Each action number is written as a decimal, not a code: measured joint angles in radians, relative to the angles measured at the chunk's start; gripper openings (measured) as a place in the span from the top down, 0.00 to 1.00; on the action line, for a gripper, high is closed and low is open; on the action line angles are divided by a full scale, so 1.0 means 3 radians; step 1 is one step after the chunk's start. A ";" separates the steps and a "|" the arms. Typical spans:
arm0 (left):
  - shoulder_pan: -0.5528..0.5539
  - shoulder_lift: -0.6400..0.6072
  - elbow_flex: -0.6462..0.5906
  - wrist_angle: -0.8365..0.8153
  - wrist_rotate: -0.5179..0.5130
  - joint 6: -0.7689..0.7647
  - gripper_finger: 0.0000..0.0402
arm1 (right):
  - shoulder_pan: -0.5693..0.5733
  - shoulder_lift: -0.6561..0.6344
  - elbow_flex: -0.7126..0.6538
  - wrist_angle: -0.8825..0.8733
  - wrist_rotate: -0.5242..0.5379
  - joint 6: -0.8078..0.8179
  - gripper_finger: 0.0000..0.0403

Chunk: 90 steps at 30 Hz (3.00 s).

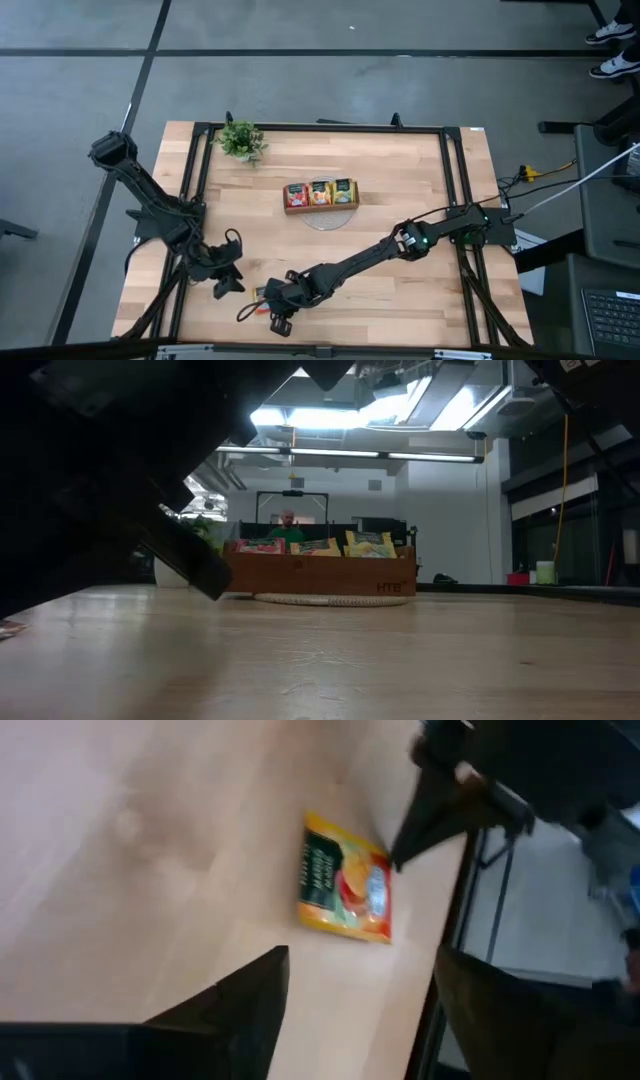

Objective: Pick & Place Tea
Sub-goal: Put the orange tea bag into the middle section of the wooden organizer

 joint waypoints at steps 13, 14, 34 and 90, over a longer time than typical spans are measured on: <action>0.0219 0.0073 -0.0334 0.0623 0.0222 -0.0272 0.37 | -0.0001 0.0008 -0.0006 0.0085 0.0000 -0.0001 1.00; 0.0219 0.0102 -0.0341 0.0667 0.0257 -0.0291 0.37 | -0.0001 0.0008 -0.0006 0.0089 0.0000 0.0000 1.00; 0.0219 0.1172 -0.0341 0.1683 0.0573 -0.0526 0.37 | -0.0006 0.0009 -0.0006 0.0130 0.0003 -0.0040 1.00; 0.1404 0.0507 0.0044 0.1200 0.0812 0.1009 0.99 | -0.0039 -0.1234 0.0069 -0.1453 0.0456 -0.0207 0.81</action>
